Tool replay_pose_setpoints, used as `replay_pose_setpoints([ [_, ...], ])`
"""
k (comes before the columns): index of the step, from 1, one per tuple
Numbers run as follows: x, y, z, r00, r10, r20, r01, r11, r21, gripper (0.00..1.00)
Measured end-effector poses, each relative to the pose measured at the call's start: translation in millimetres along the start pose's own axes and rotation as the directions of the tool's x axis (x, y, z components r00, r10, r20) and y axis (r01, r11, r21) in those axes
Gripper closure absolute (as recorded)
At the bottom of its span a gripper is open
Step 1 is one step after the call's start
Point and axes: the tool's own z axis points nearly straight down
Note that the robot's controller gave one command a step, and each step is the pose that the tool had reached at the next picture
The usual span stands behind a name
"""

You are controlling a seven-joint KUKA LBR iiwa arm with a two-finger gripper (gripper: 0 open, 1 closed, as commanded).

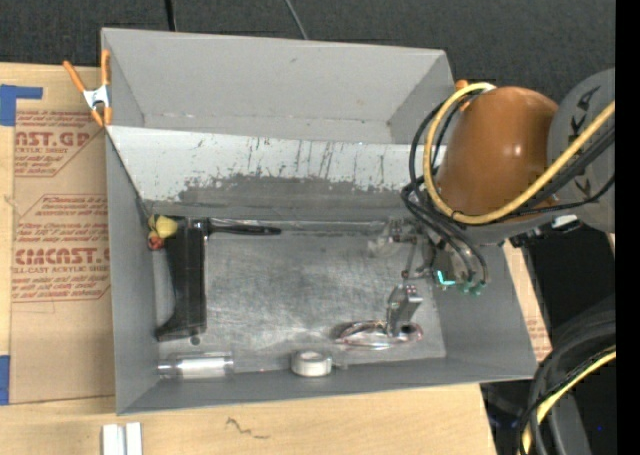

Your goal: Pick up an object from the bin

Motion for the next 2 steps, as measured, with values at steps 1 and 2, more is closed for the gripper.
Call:
replay_pose_setpoints([
  [1,-1.7,0.0,-3.5,1.000,0.000,0.008,0.000,1.000,0.000,0.00],
  [2,3.5,-25.4,62.9,0.998,-0.058,0.013,0.058,0.998,0.001,0.00],
])
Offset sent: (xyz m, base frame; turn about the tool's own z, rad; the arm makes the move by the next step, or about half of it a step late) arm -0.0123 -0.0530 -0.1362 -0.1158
